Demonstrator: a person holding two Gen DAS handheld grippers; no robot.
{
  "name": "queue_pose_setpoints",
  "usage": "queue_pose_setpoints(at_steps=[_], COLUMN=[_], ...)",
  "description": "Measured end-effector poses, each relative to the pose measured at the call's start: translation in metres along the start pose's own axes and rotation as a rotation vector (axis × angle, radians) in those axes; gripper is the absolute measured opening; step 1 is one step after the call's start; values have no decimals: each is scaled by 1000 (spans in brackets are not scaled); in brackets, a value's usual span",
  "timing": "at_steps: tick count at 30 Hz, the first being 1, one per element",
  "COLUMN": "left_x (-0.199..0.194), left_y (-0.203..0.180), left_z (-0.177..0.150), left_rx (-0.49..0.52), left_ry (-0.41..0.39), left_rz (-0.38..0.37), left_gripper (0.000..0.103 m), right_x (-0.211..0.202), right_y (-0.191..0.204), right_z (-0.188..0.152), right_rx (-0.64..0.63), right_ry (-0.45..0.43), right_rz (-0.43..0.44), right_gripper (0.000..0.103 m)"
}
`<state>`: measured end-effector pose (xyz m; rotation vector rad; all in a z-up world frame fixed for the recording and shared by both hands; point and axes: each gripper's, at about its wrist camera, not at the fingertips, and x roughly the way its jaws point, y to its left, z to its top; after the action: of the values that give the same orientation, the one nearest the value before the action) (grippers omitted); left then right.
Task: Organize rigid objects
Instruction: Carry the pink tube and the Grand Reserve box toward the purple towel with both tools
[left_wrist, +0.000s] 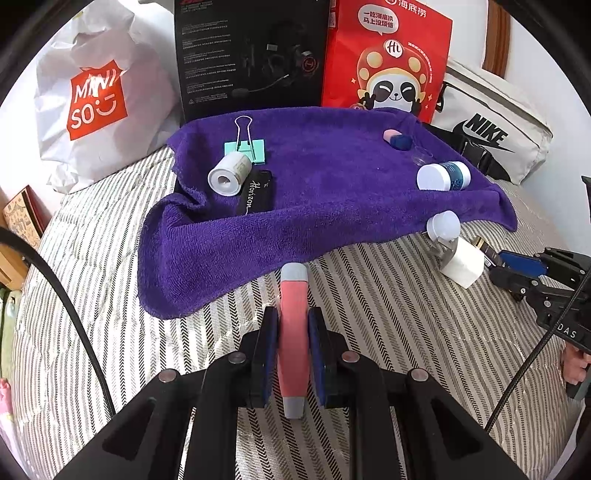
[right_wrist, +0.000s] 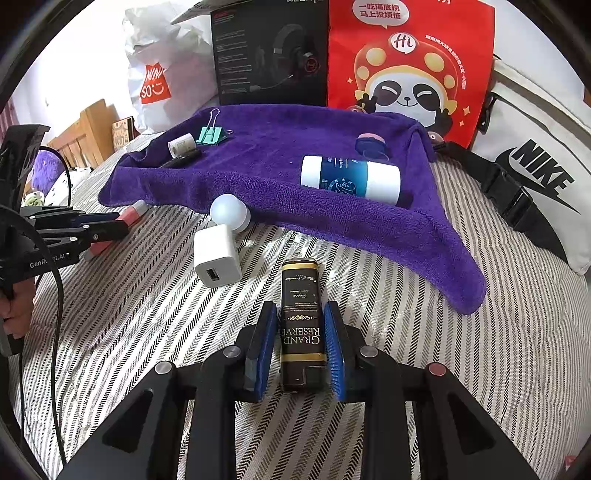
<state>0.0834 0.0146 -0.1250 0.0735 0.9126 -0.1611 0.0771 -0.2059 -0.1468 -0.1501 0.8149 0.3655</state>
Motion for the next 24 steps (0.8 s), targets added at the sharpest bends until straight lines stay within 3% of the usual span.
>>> queue_pose_setpoints(at_steps=[9,19,24], left_x=[0,-1,-1], left_y=[1,-1,5], left_z=[1,-1,3], left_rx=[7,36,19], left_ry=[16,33,41], left_rz=[-3,17,-23], left_gripper=[16,17,16], right_x=[-2,-2,-10], right_y=[7,0,-4], right_z=[1,5,6], right_rx=[-52,9,33], right_ry=[35,73,85], right_rz=[-26,3,14], right_gripper=[23,23,23])
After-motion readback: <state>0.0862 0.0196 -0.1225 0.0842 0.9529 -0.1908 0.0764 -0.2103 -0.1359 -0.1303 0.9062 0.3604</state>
